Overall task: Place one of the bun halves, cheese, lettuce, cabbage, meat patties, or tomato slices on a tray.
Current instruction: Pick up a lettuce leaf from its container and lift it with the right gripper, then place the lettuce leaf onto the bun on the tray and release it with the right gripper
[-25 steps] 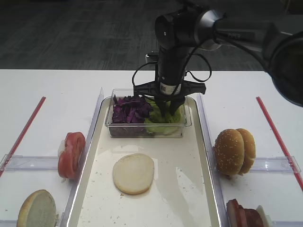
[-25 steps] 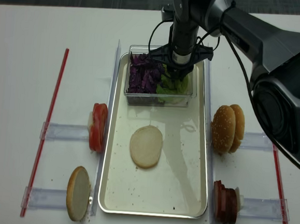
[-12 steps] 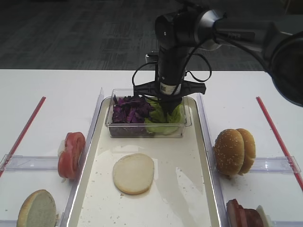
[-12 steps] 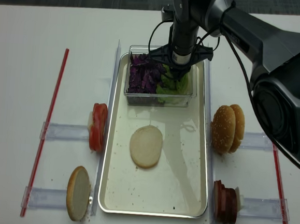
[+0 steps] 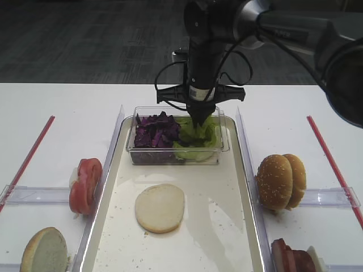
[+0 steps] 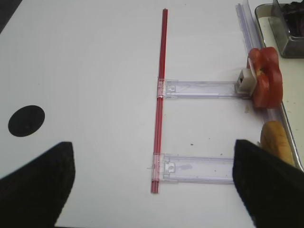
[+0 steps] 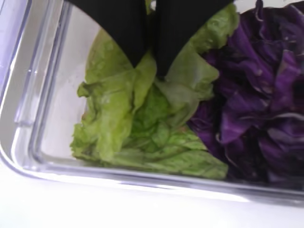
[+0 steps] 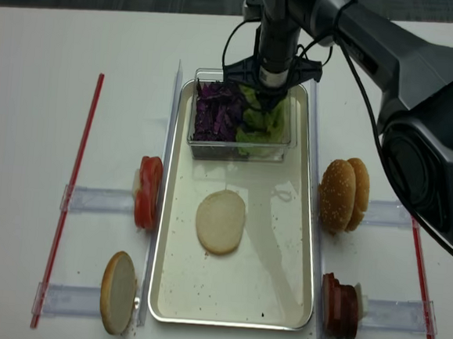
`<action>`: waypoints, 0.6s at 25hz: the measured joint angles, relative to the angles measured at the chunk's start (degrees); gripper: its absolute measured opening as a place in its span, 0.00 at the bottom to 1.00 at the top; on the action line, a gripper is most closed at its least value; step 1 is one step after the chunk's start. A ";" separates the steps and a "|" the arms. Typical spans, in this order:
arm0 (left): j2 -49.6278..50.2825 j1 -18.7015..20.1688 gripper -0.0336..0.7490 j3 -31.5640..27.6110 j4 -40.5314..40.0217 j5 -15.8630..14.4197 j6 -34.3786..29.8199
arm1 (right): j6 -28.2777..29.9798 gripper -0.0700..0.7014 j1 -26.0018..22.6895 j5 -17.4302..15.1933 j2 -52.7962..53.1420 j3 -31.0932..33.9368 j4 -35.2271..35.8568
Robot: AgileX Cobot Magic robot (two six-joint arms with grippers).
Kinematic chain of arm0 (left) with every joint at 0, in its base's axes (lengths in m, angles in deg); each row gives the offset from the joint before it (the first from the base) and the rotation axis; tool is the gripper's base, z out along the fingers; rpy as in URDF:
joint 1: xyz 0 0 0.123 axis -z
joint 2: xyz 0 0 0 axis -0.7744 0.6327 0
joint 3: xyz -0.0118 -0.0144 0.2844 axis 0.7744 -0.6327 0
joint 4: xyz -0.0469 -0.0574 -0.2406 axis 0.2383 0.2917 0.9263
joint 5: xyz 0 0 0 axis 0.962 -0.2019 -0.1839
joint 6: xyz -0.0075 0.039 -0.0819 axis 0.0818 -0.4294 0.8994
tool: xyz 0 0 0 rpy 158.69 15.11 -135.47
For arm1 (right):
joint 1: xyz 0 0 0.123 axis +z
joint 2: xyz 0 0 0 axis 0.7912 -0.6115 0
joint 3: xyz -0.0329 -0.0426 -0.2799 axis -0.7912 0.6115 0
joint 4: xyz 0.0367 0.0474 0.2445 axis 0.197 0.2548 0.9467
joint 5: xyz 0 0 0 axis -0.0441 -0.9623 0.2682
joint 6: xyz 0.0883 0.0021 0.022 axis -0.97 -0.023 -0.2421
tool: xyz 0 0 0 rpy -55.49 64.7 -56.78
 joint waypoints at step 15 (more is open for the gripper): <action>0.00 0.00 0.83 0.00 0.00 0.00 0.00 | 0.63 0.16 0.47 -1.72 0.11 -6.54 0.47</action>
